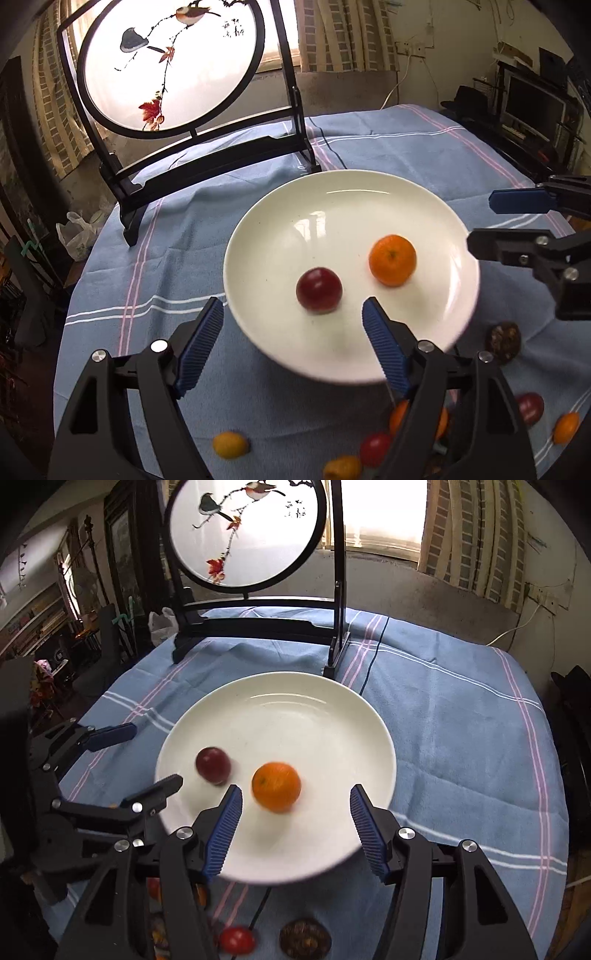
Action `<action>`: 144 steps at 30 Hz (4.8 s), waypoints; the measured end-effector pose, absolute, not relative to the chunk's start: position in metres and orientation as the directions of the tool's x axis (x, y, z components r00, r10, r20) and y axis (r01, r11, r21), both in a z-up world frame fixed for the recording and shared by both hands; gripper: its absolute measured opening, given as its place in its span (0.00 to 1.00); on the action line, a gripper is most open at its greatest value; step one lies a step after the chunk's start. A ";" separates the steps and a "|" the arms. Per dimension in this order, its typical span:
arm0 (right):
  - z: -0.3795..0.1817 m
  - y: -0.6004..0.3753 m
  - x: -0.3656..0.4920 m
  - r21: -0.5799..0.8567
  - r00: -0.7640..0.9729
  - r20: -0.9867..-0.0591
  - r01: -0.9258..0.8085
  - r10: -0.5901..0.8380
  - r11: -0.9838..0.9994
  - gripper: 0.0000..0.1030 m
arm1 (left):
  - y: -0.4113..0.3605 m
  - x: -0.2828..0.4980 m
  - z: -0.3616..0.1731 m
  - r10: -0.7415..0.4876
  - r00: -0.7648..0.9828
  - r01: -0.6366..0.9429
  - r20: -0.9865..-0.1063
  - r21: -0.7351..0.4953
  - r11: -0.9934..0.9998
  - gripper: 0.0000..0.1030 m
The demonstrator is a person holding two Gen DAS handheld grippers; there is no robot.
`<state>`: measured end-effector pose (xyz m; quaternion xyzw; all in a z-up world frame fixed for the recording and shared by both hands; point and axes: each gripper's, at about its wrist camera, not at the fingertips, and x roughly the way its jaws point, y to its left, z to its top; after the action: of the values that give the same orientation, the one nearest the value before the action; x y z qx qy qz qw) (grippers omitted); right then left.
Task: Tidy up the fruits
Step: 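Grasp a red tomato with the left tool while the right tool grasps an orange, then lower both held fruits onto the white plate and open both tools, then grasp a red tomato with the left tool while the right tool grasps a yellow tomato, then place both held fruits on the white plate and open both tools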
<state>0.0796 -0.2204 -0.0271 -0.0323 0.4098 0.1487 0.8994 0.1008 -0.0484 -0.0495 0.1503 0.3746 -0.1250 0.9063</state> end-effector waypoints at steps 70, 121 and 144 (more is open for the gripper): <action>-0.004 -0.187 0.076 -0.019 0.703 -0.671 -0.332 0.234 0.943 0.37 | -0.067 0.085 -0.016 -0.184 0.743 0.346 -0.643 0.135 0.928 0.31; -0.115 -0.159 -0.088 -0.085 0.470 -0.844 -0.592 0.258 0.801 0.35 | 0.018 -0.045 -0.109 -0.222 0.554 0.508 -0.802 0.114 0.854 0.70; -0.040 -0.188 -0.084 -0.094 0.633 -0.720 -0.494 0.283 0.864 0.35 | 0.006 -0.041 -0.040 -0.269 0.671 0.483 -0.691 0.132 0.865 0.30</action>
<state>-0.0844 -0.1884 -0.0399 -0.1428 0.3688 0.2178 0.8923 -0.0407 0.0056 -0.0399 0.1540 0.3477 -0.2088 0.9010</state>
